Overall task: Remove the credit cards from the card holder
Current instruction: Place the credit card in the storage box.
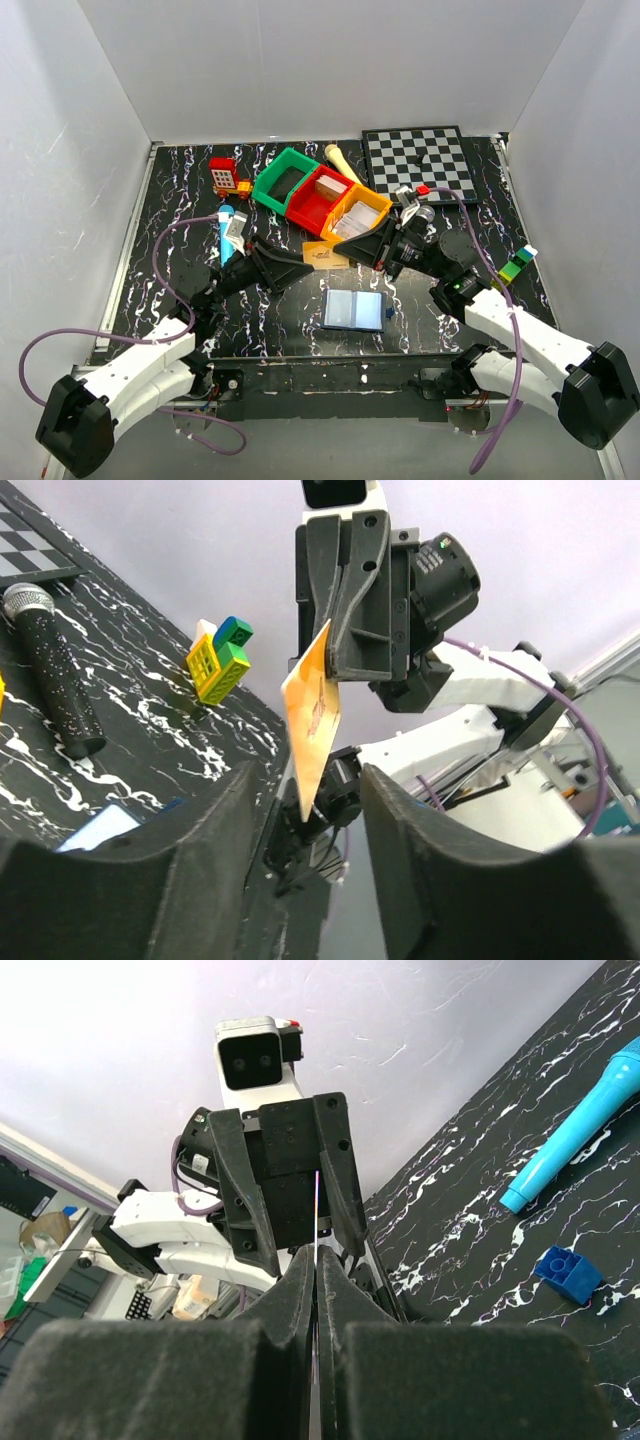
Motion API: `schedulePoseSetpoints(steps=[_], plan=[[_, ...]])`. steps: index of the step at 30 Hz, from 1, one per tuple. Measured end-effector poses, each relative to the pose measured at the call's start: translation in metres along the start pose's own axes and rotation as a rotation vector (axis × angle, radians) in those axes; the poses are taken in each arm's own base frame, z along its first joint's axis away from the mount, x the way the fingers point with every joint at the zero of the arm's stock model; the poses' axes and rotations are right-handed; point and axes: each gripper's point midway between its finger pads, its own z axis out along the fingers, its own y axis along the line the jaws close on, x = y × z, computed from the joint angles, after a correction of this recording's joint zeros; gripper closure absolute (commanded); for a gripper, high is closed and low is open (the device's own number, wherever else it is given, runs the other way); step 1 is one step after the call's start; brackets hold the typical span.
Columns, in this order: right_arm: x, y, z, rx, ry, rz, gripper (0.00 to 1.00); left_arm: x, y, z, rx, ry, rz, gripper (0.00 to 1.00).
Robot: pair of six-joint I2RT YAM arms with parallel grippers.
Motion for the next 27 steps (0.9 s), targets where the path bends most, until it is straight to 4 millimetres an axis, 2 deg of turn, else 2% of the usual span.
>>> schedulePoseSetpoints(steps=[4, 9, 10, 11, 13, 14, 16, 18, 21, 25, 27], plan=[[0.004, -0.003, 0.003, 0.006, 0.010, 0.010, 0.99, 0.004, -0.002, 0.003, 0.014, 0.020, -0.005, 0.62], [0.007, -0.007, 0.005, 0.014, 0.021, 0.020, 0.99, 0.007, -0.002, 0.005, 0.017, 0.032, -0.017, 1.00], [0.008, -0.007, 0.005, 0.013, 0.022, 0.020, 0.99, 0.007, -0.002, 0.005, 0.020, 0.033, -0.016, 1.00], [0.008, -0.007, 0.005, 0.011, 0.025, 0.020, 0.91, 0.007, -0.002, 0.005, 0.021, 0.034, -0.012, 1.00], [0.009, -0.005, 0.006, 0.006, 0.039, 0.016, 0.63, 0.009, -0.002, 0.004, 0.022, 0.040, -0.013, 1.00], [0.010, -0.004, 0.006, 0.009, 0.059, 0.015, 0.54, 0.010, -0.002, 0.004, 0.020, 0.048, -0.014, 1.00], [0.012, -0.001, 0.009, 0.029, 0.133, 0.012, 0.45, 0.012, -0.003, 0.004, 0.021, 0.074, -0.013, 1.00], [0.008, 0.007, 0.014, 0.045, 0.207, -0.020, 0.41, 0.015, -0.007, 0.005, 0.028, 0.113, -0.005, 1.00], [-0.005, 0.027, 0.011, 0.052, 0.260, -0.110, 0.40, 0.019, -0.012, 0.004, 0.051, 0.189, 0.009, 1.00], [-0.010, 0.045, -0.006, 0.064, 0.316, -0.227, 0.43, 0.030, -0.017, 0.002, 0.089, 0.326, 0.019, 1.00], [-0.010, 0.050, -0.013, 0.083, 0.375, -0.268, 0.47, 0.038, -0.016, -0.002, 0.097, 0.404, 0.010, 1.00]])
